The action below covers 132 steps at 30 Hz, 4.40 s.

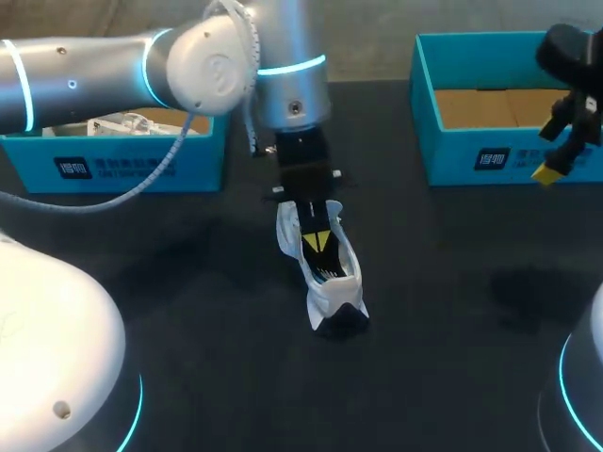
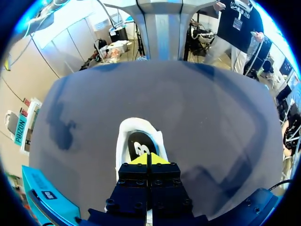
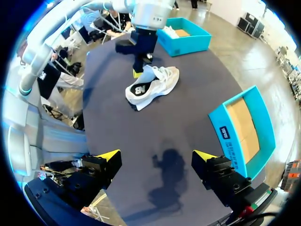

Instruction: Take the shoe out of the shoebox, open the shoe tongue, remove and reinsert the insole, then place the shoe into the shoebox

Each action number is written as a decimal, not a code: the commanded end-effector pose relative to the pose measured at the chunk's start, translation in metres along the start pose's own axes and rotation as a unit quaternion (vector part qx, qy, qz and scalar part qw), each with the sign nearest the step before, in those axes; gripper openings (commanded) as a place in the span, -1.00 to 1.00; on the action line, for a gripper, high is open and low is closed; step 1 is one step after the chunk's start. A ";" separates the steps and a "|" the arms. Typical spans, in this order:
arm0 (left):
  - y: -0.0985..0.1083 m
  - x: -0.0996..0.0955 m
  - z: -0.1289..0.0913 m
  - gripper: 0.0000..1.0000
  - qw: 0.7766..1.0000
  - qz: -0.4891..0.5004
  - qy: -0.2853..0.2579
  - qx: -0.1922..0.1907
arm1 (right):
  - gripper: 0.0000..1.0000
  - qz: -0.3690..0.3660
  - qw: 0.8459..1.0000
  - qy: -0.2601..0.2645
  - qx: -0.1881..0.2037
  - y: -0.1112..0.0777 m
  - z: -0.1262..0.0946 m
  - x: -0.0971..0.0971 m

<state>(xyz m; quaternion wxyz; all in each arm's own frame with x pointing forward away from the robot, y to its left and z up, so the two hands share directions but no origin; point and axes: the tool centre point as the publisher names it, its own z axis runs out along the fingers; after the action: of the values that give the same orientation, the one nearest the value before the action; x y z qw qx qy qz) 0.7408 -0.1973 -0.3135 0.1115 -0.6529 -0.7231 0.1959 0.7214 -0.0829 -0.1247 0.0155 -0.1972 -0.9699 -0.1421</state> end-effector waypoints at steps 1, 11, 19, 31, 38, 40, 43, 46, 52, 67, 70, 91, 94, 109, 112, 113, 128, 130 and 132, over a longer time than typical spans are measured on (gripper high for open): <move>0.003 -0.009 0.011 -1.00 1.000 0.001 0.026 -0.016 | 1.00 0.000 1.000 -0.001 -0.001 -0.002 0.001 0.001; 0.014 -0.003 0.033 -1.00 0.998 -0.010 0.037 -0.042 | 1.00 0.000 1.000 -0.001 -0.001 -0.002 0.001 0.001; 0.020 0.004 0.050 -1.00 0.997 -0.020 0.045 -0.052 | 1.00 0.000 1.000 -0.001 -0.001 -0.002 0.001 0.001; 0.026 0.003 0.073 -1.00 0.996 -0.023 0.058 -0.069 | 1.00 0.000 1.000 -0.001 -0.001 -0.002 0.001 0.001; 0.024 0.003 0.059 -1.00 0.996 -0.026 0.038 -0.075 | 1.00 0.000 1.000 -0.001 -0.001 -0.002 0.001 0.001; 0.024 0.004 0.053 -1.00 0.996 -0.024 0.033 -0.082 | 1.00 0.000 1.000 -0.001 -0.001 -0.002 0.001 0.001; 0.021 0.002 0.048 -1.00 0.995 -0.020 0.026 -0.090 | 1.00 0.000 1.000 -0.001 -0.001 -0.002 0.001 0.001; 0.024 0.000 0.050 -1.00 0.994 -0.023 0.019 -0.108 | 1.00 0.000 1.000 -0.001 -0.001 -0.002 0.001 0.001; 0.038 -0.003 0.066 -1.00 0.990 -0.034 0.016 -0.136 | 1.00 0.000 1.000 -0.001 -0.001 -0.002 0.001 0.001; 0.025 -0.008 0.061 -1.00 0.990 -0.024 0.015 -0.140 | 1.00 0.000 1.000 -0.001 -0.001 -0.002 0.001 0.001; 0.016 -0.009 0.052 -1.00 0.991 -0.012 0.014 -0.131 | 1.00 0.000 1.000 -0.001 -0.001 -0.002 0.001 0.001; 0.015 -0.013 0.098 -1.00 0.991 -0.002 0.063 -0.115 | 1.00 0.000 1.000 -0.001 -0.001 -0.002 0.001 0.001; 0.017 -0.017 0.101 -1.00 0.991 -0.009 0.057 -0.121 | 1.00 0.000 1.000 -0.001 -0.001 -0.002 0.001 0.001; 0.015 -0.019 0.069 -1.00 0.984 -0.042 0.002 -0.171 | 1.00 0.000 1.000 -0.001 -0.001 -0.002 0.001 0.001; 0.021 -0.019 0.075 -1.00 0.983 -0.058 0.001 -0.175 | 1.00 0.000 1.000 -0.001 -0.001 -0.002 0.001 0.001; 0.022 -0.019 0.077 -1.00 0.983 -0.059 0.000 -0.173 | 1.00 0.000 1.000 -0.001 -0.001 -0.002 0.001 0.001; 0.021 -0.013 0.080 -1.00 0.977 -0.079 0.016 -0.198 | 1.00 0.000 1.000 -0.001 -0.001 -0.002 0.001 0.001; 0.019 -0.013 0.068 -1.00 0.973 -0.082 0.007 -0.216 | 1.00 0.000 1.000 -0.001 -0.001 -0.002 0.001 0.001; 0.019 -0.013 0.058 -1.00 0.967 -0.079 0.007 -0.242 | 1.00 0.000 1.000 -0.001 -0.001 -0.002 0.001 0.001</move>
<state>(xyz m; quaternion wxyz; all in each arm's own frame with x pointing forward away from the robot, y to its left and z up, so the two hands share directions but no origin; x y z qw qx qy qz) 0.7416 -0.2251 -0.3919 -0.0117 -0.6031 -0.7973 0.0204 0.7174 -0.0851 -0.1261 0.0121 -0.1972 -0.9695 -0.1451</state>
